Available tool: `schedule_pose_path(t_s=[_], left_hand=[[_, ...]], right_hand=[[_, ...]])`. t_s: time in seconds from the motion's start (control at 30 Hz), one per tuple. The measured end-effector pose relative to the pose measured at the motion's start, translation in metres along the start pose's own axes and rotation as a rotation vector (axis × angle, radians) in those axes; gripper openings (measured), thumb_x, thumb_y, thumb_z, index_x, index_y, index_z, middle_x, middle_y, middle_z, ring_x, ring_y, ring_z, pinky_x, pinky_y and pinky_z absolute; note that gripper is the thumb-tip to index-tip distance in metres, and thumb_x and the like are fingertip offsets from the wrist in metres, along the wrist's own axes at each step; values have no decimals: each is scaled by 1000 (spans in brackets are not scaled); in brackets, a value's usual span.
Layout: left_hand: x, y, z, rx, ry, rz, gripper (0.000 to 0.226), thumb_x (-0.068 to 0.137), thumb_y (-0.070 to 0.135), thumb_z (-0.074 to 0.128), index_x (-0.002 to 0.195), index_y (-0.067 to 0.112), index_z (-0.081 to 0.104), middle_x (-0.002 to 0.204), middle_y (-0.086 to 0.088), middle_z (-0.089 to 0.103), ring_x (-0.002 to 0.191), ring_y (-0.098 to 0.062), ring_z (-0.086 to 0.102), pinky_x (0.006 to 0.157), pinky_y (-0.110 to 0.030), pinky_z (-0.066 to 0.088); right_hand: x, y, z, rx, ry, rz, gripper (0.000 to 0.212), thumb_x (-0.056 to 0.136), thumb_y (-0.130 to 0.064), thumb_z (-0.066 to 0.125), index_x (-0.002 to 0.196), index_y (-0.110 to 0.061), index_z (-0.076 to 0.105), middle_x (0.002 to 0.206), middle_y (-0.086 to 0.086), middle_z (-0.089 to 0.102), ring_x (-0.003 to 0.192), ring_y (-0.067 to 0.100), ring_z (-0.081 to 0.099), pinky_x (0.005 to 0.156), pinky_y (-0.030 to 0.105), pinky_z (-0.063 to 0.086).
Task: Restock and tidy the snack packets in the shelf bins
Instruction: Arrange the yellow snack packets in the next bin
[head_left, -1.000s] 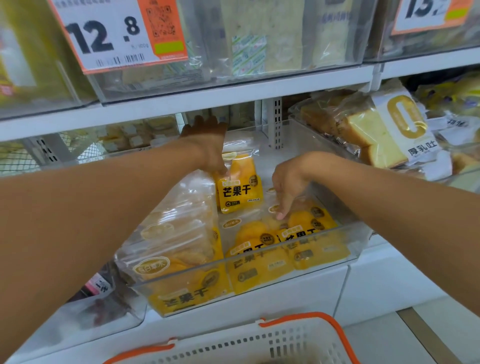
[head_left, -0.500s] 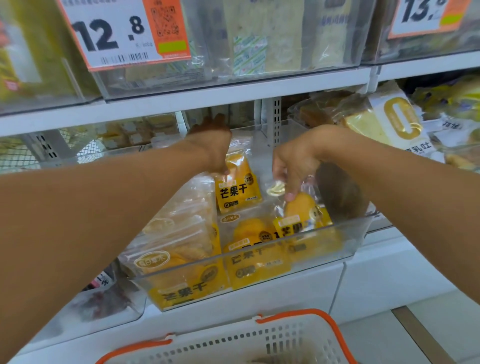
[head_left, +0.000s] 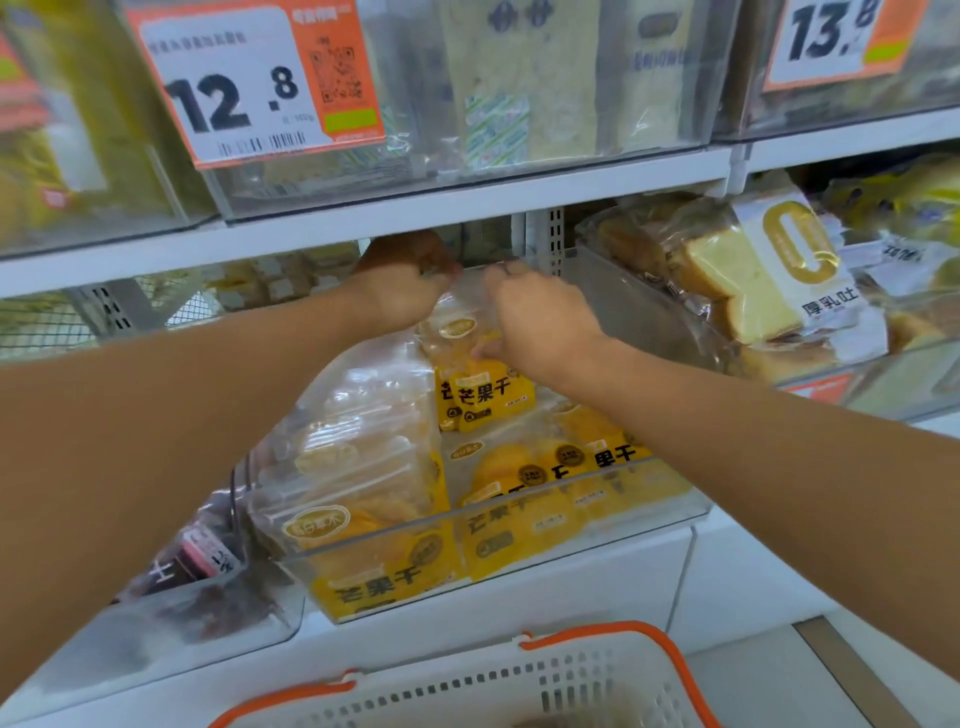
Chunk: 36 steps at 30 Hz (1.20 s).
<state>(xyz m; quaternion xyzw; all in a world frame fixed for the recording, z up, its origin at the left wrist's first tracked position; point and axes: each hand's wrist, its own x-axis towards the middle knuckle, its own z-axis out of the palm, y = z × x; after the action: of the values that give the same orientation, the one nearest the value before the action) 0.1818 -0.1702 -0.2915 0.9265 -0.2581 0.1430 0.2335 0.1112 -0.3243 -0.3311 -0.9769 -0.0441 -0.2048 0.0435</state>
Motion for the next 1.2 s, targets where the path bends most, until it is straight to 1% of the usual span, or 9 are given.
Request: schedule_pose_path(t_s=[0.1,0.2,0.37,0.53,0.8,0.93,1.03,1.1,1.2], left_hand=[[-7,9,-2,135,-125,74,42,78,58,73,100,23,64,108,1,56,100,-18,53,84,-31,45],[-12,13,6,406,-260,75,68,67,57,82,120,22,58,119,-2,54,109,-24,53,90,-35,48],[-7,18,17,485,-190,92,40,74,48,82,81,14,63,97,-9,61,84,-27,57,63,-31,40],[-8,18,13,475,-252,41,45,76,36,84,60,13,48,68,-4,52,60,-20,48,51,-29,31],[-8,14,12,511,-227,-1,39,71,40,87,71,13,59,86,-7,61,71,-21,57,55,-28,38],[-7,16,15,491,-203,-4,37,68,37,89,78,9,67,86,-7,63,75,-22,61,60,-31,46],[-6,15,15,485,-213,-9,36,69,37,88,74,9,66,81,-7,63,71,-21,60,58,-30,44],[-7,14,15,484,-210,-17,39,71,39,87,68,9,61,73,-6,59,65,-20,57,55,-28,40],[-8,13,16,480,-195,-24,42,72,41,85,65,10,58,69,-4,55,62,-19,53,54,-28,39]], right_hand=[[3,3,0,65,-70,217,98,68,-65,81,139,-11,41,136,10,51,120,33,58,88,41,50],[7,23,9,172,-425,298,122,62,-74,78,154,-11,28,152,8,43,135,30,48,101,39,46],[9,46,29,-57,-963,244,130,58,-77,78,158,-14,22,164,8,26,146,37,32,114,54,36],[15,48,26,-190,-964,144,138,49,-76,82,160,-22,19,166,3,19,149,35,25,116,55,32],[18,53,24,-320,-1021,113,142,51,-62,91,159,-40,1,168,-1,7,152,36,16,114,56,34],[24,49,20,-359,-976,60,128,45,-62,93,154,-28,34,159,1,35,140,37,41,106,52,45],[23,49,12,-359,-991,11,84,48,-60,94,115,-17,68,124,2,65,111,30,63,96,46,53],[20,52,6,-347,-1035,1,57,57,-52,93,95,-16,71,107,3,71,100,29,67,92,42,55],[14,53,-15,-327,-956,-30,53,63,-46,92,95,-9,71,99,12,75,84,26,68,81,36,58]])
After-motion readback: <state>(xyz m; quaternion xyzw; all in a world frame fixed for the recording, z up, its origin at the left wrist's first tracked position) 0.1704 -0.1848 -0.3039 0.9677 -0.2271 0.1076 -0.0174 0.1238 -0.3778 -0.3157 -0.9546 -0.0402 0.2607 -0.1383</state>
